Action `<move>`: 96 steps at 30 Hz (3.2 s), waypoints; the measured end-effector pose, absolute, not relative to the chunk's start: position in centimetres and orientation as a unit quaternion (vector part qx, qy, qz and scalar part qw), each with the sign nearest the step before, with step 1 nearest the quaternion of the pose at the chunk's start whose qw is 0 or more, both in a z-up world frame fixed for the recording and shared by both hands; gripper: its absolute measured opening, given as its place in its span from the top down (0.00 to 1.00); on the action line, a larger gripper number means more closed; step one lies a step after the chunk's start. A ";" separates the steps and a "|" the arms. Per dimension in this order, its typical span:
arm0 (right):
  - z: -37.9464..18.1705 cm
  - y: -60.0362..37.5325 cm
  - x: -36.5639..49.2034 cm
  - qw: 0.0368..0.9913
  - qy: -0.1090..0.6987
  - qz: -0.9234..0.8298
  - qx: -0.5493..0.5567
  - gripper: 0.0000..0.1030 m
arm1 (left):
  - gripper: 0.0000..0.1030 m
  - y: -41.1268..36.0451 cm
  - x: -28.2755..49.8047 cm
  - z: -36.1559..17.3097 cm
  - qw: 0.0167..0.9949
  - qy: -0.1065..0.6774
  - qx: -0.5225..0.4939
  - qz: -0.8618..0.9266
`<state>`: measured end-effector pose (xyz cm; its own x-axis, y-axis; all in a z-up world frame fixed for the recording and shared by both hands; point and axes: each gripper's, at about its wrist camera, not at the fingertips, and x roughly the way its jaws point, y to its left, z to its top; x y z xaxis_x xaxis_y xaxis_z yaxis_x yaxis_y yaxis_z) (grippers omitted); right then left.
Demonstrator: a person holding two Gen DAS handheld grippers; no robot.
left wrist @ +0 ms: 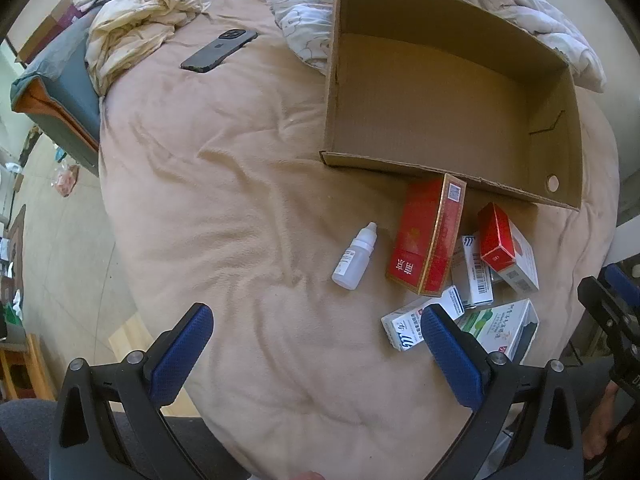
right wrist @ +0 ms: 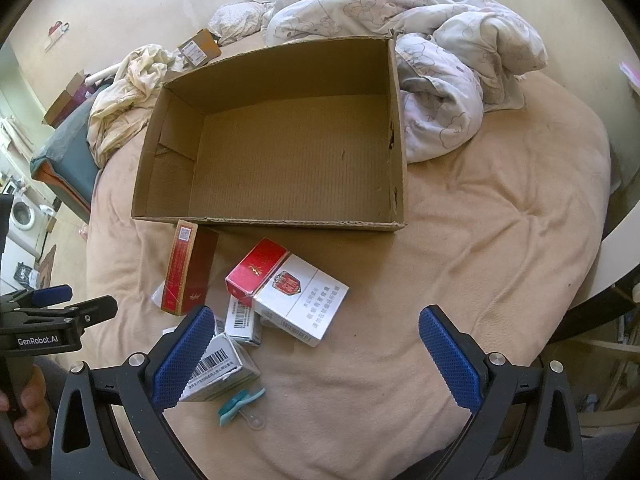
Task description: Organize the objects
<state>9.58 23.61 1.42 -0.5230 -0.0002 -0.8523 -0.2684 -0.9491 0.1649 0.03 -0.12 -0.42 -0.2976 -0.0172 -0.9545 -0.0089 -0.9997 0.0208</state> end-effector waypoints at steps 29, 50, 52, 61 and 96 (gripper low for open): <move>1.4 24.3 9.5 0.084 0.136 0.862 -0.481 0.00 | 0.00 -0.5 -0.2 -0.6 0.005 -0.007 0.597 -0.802; 1.3 23.8 9.6 0.084 0.131 0.861 -0.485 0.00 | 0.00 -0.8 -0.2 -0.9 -0.005 -0.009 0.600 -0.800; 1.3 23.8 9.6 0.084 0.131 0.861 -0.485 0.00 | 0.00 -0.9 -0.2 -0.9 -0.006 -0.008 0.600 -0.800; 1.4 23.8 9.6 0.085 0.129 0.861 -0.484 0.00 | 0.00 -0.8 -0.3 -0.9 -0.008 -0.006 0.603 -0.798; 1.3 26.4 10.7 0.105 0.186 0.841 -0.497 0.00 | 0.00 -0.4 -0.1 -0.3 -0.015 0.003 0.627 -0.779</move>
<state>10.75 26.39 1.31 -0.4846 -0.0078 -0.8747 -0.3616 -0.9087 0.2084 -0.14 -0.37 -0.30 -0.2123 0.0283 -0.9768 -0.0199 -0.9995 -0.0246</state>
